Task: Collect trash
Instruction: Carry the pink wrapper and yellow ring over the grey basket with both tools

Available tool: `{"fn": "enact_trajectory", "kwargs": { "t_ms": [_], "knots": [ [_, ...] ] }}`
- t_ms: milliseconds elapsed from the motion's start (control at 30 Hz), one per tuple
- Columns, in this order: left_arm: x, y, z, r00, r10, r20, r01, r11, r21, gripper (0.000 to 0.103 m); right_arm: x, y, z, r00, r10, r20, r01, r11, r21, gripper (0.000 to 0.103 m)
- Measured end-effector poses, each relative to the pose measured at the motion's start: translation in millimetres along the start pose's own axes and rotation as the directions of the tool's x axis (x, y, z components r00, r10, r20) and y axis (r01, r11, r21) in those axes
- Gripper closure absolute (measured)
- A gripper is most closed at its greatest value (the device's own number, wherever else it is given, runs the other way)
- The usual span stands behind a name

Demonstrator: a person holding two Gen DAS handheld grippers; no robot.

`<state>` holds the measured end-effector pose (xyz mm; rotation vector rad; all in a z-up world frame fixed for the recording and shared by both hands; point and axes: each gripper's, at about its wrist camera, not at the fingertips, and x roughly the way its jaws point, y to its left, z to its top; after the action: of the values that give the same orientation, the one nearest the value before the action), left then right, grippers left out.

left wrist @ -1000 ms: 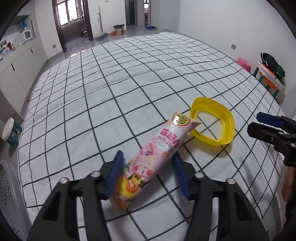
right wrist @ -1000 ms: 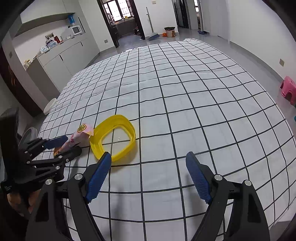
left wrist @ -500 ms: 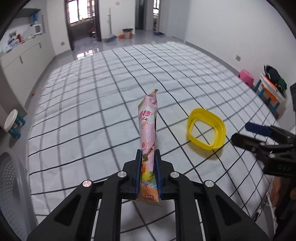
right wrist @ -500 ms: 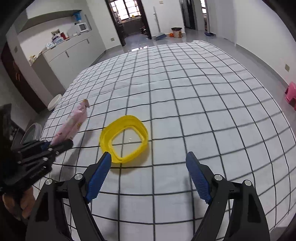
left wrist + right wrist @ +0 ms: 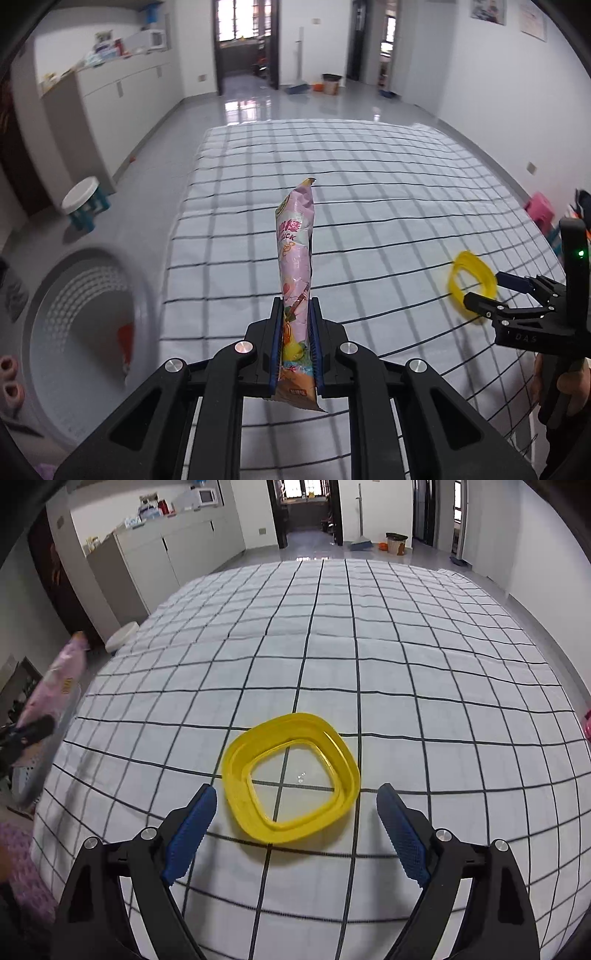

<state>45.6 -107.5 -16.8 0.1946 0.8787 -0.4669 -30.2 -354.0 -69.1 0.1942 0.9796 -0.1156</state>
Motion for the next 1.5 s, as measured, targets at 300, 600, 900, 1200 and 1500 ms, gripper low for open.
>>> {"fn": "enact_trajectory", "kwargs": {
  "t_ms": [300,600,900,1200,1500],
  "knots": [
    [-14.6,37.8,-15.9,0.996,0.092,0.000,-0.091,0.993,-0.075,0.089,17.1,7.1,3.4,0.999,-0.045,-0.002,0.045,0.999,-0.019,0.021],
    [-30.8,86.5,-37.1,0.988,0.153,-0.017,-0.154,0.970,-0.190,0.089,6.9,42.1,1.2,1.000,0.008,0.018,-0.007,1.000,-0.025,0.030],
    [-50.5,144.5,-57.2,0.973,0.227,-0.027,-0.225,0.929,-0.295,0.089,-10.9,121.4,15.7,0.988,0.148,0.054,-0.143,0.987,-0.077,0.030],
    [-57.6,189.3,-70.0,0.959,0.281,-0.035,-0.276,0.896,-0.349,0.089,-18.3,215.3,44.0,0.955,0.287,0.073,-0.271,0.947,-0.170,0.030],
    [-48.5,217.0,-61.7,0.953,0.301,-0.042,-0.297,0.892,-0.340,0.089,-9.3,277.3,58.2,0.939,0.340,0.045,-0.321,0.918,-0.233,0.030]
  ]
}}
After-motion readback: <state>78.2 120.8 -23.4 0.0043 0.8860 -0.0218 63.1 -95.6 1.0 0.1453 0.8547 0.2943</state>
